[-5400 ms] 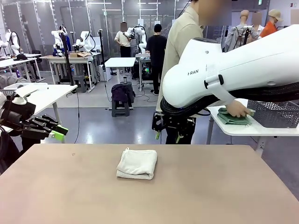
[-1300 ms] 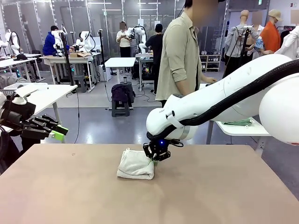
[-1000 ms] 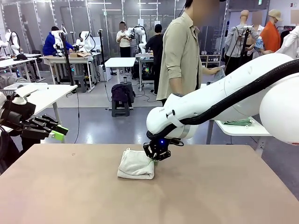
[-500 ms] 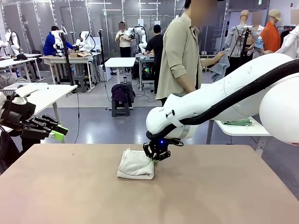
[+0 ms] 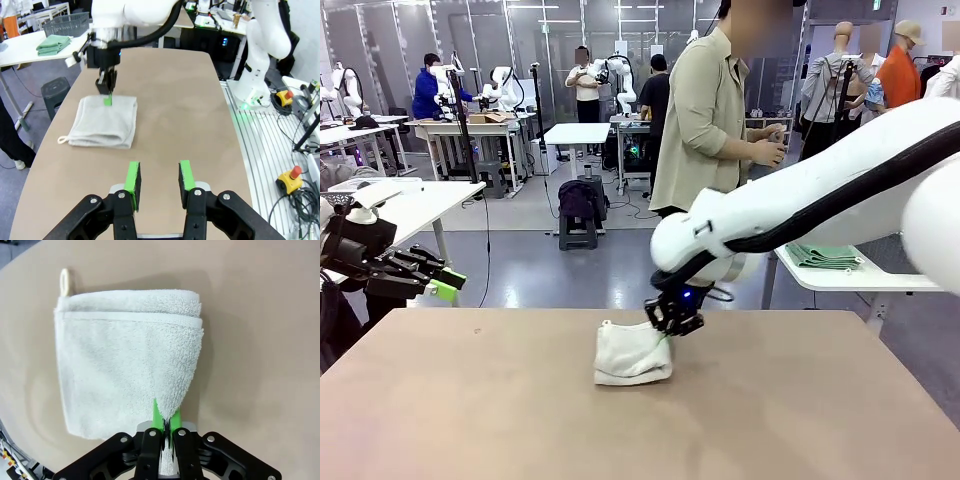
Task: Fold the towels and place them in the basket.
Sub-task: Place the folded Towel with hook on the right side of the table.
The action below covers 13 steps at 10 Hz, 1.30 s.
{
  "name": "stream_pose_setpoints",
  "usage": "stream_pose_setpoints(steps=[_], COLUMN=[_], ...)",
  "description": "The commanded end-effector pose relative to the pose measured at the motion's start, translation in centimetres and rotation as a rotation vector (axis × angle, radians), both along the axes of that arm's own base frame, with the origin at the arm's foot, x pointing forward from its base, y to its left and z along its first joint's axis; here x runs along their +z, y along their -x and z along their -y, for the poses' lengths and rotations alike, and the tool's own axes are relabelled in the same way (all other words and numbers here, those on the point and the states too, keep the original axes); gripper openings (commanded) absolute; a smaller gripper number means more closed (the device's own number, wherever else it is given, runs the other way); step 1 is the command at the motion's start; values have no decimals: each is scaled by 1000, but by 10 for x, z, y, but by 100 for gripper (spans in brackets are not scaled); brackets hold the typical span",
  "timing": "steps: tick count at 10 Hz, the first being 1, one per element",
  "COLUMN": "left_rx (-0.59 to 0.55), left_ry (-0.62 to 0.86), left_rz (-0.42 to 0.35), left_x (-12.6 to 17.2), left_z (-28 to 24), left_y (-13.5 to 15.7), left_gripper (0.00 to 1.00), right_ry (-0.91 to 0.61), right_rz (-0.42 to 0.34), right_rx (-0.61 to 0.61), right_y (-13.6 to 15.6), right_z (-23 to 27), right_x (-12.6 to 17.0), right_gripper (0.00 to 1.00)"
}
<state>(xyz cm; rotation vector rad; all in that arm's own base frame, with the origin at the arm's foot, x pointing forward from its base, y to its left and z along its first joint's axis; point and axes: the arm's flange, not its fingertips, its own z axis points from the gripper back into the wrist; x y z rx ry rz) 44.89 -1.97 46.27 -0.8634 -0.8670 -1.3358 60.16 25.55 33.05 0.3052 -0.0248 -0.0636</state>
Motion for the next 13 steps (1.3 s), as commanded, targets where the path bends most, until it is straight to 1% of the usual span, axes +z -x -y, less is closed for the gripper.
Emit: stream_pose_setpoints(steps=[1,2,3,4,6,7,8,10,12,13], left_rx=[-18,-18,-18,-18,-18,-18,-18,-18,-18,-18], left_ry=[6,6,6,6,6,6,6,6,6,6], left_rz=[11,11,11,11,11,11,11,11,11,11], left_x=[2,2,2,2,2,2,2,2,2,2], left_z=[-2,-2,-2,-2,-2,-2,-2,-2,-2,-2], left_y=[1,1,1,1,1,1,1,1,1,1], left_gripper=[42,42,42,42,42,42,42,42,42,42], right_ry=[31,59,81,117,150,171,179,191,212,203], right_rz=[32,56,62,77,107,120,122,99,54,25], right_rx=[55,41,22,3,-33,-38,-17,19,104,134], right_y=[18,18,15,7,-14,-27,-41,-59,-60,-59], right_z=[65,99,137,171,236,263,288,325,353,358], right_x=[33,48,58,62,68,70,70,70,71,70], right_gripper=[5,5,5,5,5,5,5,5,5,5])
